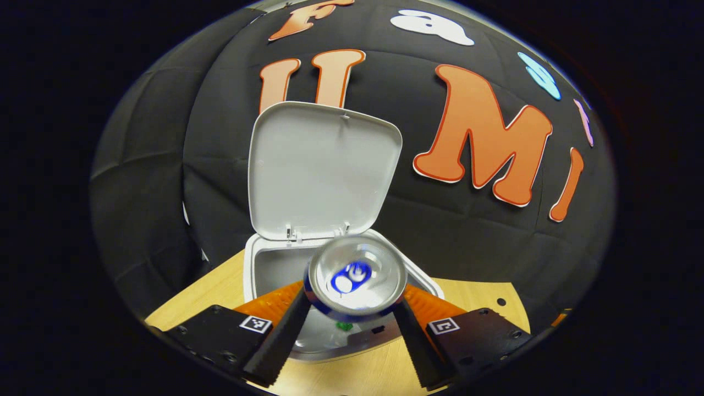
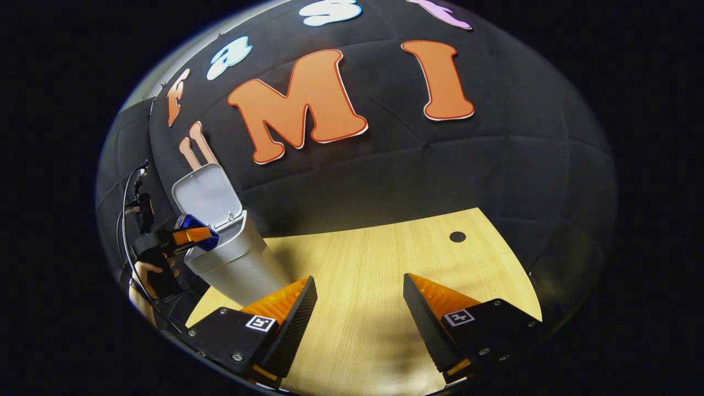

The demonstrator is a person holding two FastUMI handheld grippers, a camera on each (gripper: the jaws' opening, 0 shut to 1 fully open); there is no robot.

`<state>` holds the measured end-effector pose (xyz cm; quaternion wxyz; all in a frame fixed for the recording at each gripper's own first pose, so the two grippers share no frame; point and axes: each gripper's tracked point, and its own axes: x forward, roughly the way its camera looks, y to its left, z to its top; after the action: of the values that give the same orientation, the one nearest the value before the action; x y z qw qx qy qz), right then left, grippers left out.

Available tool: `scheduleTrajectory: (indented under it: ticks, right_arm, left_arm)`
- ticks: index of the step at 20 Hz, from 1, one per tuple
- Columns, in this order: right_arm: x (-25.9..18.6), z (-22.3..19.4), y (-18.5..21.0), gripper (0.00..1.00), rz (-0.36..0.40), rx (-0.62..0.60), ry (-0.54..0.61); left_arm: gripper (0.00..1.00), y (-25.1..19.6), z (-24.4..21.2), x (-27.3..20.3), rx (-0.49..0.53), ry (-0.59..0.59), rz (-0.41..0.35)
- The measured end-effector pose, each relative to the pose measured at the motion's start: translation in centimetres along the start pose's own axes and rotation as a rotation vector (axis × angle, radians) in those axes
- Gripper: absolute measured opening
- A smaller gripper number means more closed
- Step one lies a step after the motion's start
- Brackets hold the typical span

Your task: Press the lid of the desktop garbage bin to open it, pick up the crumpled paper on the desktop and throw it into the bin, then pick up the pop can on the desktop and drop it into the bin, and finally close the garbage bin lid.

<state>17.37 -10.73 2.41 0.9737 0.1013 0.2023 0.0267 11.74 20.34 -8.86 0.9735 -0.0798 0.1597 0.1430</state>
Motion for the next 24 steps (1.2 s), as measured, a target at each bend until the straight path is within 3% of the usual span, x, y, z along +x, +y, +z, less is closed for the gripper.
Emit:
scheduleTrajectory:
  ticks: [2, 6, 8, 13, 18, 21, 24]
  right_arm:
    - [-0.1, 0.0, -0.4, 0.94, -0.004, 0.009, 0.012]
    - [0.4, -0.1, -0.2, 0.94, 0.006, 0.013, 0.029]
    - [0.6, -0.2, 0.1, 0.94, 0.016, 0.008, 0.033]
    - [1.1, -0.1, 1.0, 0.95, 0.042, 0.008, 0.032]
    - [1.4, 0.0, 1.5, 0.95, 0.060, 0.017, 0.025]
    - [1.5, 0.0, 1.0, 0.95, 0.048, 0.032, 0.022]
    - [1.5, 0.1, 0.2, 0.95, 0.031, 0.054, 0.021]
  left_arm:
    - [0.93, 0.3, 0.2, 0.4, 0.006, -0.012, 0.019]
    - [0.94, 0.0, 1.0, -0.4, 0.012, -0.038, 0.002]
    - [0.94, -0.2, 3.3, -1.2, 0.035, -0.109, -0.003]
    - [0.94, -1.0, 14.1, -3.6, 0.072, -0.319, -0.016]
    - [0.93, 1.0, 25.0, -2.0, 0.037, -0.442, 0.078]
    - [0.94, 1.7, 27.0, 1.3, 0.093, -0.431, 0.116]
    - [0.94, 2.8, 24.4, 5.2, 0.145, -0.324, 0.156]
